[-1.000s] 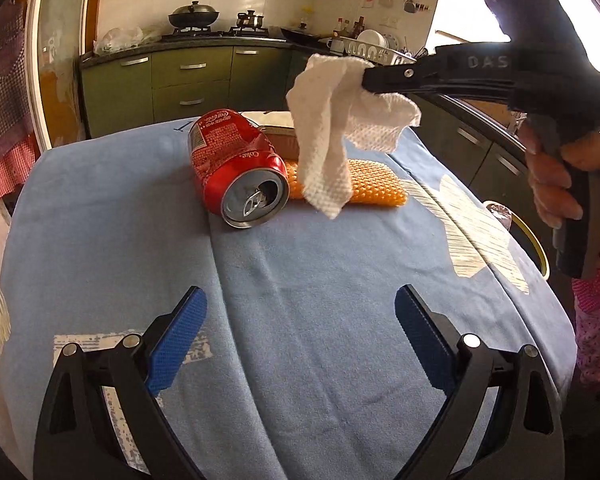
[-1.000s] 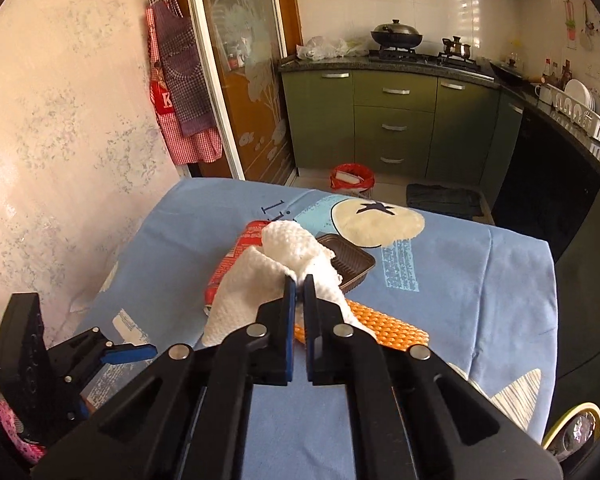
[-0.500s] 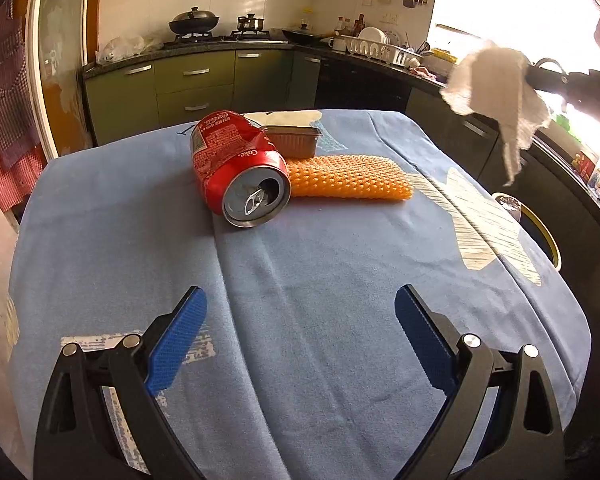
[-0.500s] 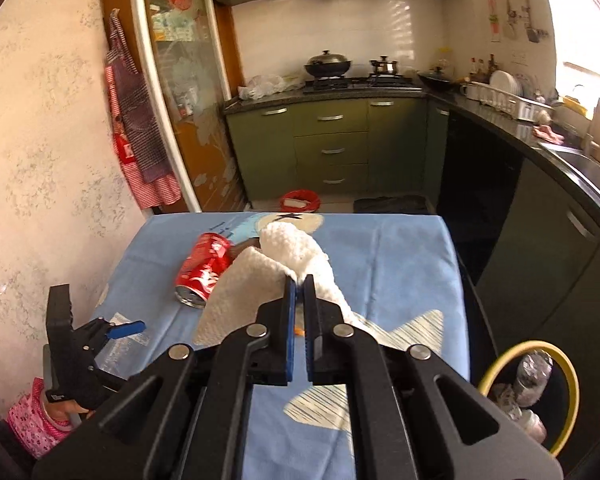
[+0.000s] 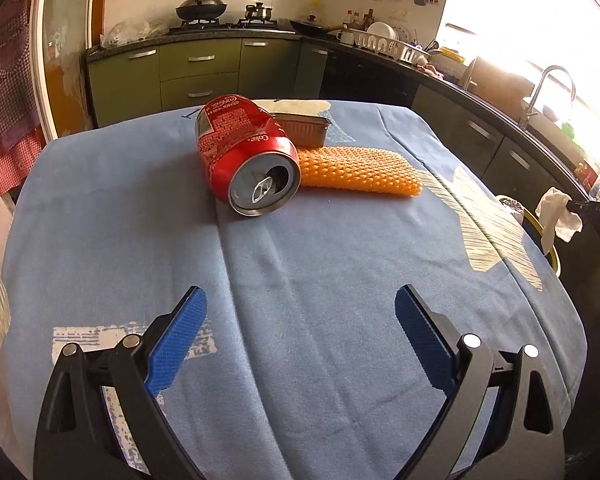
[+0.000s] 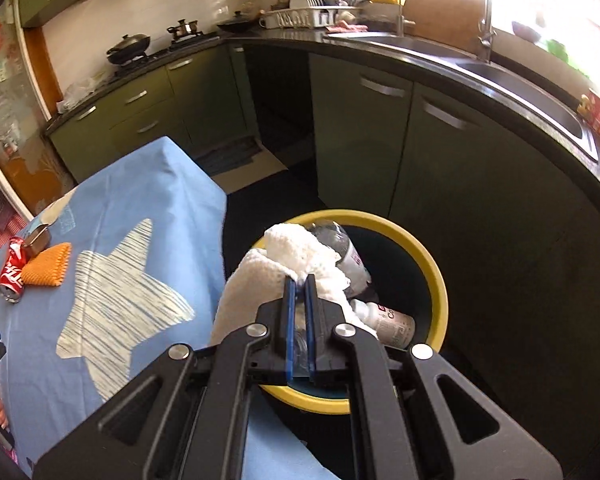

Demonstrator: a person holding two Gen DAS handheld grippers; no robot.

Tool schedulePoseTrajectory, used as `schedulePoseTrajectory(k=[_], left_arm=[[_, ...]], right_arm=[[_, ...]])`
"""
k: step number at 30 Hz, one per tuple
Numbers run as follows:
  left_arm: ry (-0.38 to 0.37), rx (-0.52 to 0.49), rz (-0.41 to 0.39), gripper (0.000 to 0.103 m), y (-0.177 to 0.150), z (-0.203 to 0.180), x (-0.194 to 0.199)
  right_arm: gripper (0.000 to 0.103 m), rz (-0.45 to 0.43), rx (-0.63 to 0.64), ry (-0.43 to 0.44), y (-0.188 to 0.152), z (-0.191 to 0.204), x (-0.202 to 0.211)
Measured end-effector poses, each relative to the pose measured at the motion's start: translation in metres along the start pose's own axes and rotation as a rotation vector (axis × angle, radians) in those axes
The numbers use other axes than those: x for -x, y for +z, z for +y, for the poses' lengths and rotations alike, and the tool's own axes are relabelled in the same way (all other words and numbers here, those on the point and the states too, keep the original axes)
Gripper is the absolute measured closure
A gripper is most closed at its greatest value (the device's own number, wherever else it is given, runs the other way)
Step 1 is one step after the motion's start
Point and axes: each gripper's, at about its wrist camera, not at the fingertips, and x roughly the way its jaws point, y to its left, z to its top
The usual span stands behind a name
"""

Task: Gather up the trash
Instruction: 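Carry the paper towel over the yellow bin and open the right gripper, then grasp the red Coca-Cola can with the left gripper and lift it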

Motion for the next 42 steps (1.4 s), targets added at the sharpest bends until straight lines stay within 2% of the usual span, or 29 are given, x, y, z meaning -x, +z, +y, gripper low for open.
schedulePoseTrajectory(k=[1, 3, 4, 7, 16, 22, 26, 31, 35, 42], left_arm=[[-0.001, 0.0, 0.001, 0.009, 0.0, 0.0, 0.0], [-0.001, -0.001, 0.004, 0.009, 0.0, 0.0, 0.0], [-0.001, -0.002, 0.003, 0.009, 0.0, 0.0, 0.0], [0.001, -0.005, 0.002, 0.009, 0.0, -0.001, 0.001], [0.017, -0.018, 0.019, 0.009, 0.0, -0.004, -0.003], [0.09, 0.02, 0.057, 0.009, 0.008, 0.0, -0.008], [0.173, 0.051, 0.093, 0.009, 0.037, 0.003, -0.01], [0.188, 0.109, 0.124, 0.009, 0.082, 0.008, -0.019], [0.231, 0.146, 0.18, 0.009, 0.116, 0.017, -0.044], [0.249, 0.252, 0.278, 0.009, 0.139, 0.047, -0.081]], right_arm=[[0.096, 0.018, -0.007, -0.02, -0.002, -0.006, -0.009], [0.075, 0.037, -0.033, -0.054, -0.005, -0.016, -0.021], [0.061, 0.034, -0.048, -0.07, -0.007, -0.021, -0.022], [0.06, 0.005, -0.075, -0.102, -0.012, -0.028, -0.018], [0.052, -0.043, -0.02, -0.026, -0.027, 0.002, 0.01], [0.052, -0.034, 0.04, 0.035, -0.031, 0.031, 0.011], [0.051, -0.034, 0.07, 0.07, -0.033, 0.042, 0.006], [0.051, -0.025, 0.067, 0.12, -0.034, 0.043, 0.002], [0.05, -0.02, 0.061, 0.151, -0.035, 0.042, 0.001], [0.049, -0.008, 0.07, 0.191, -0.036, 0.045, -0.003]])
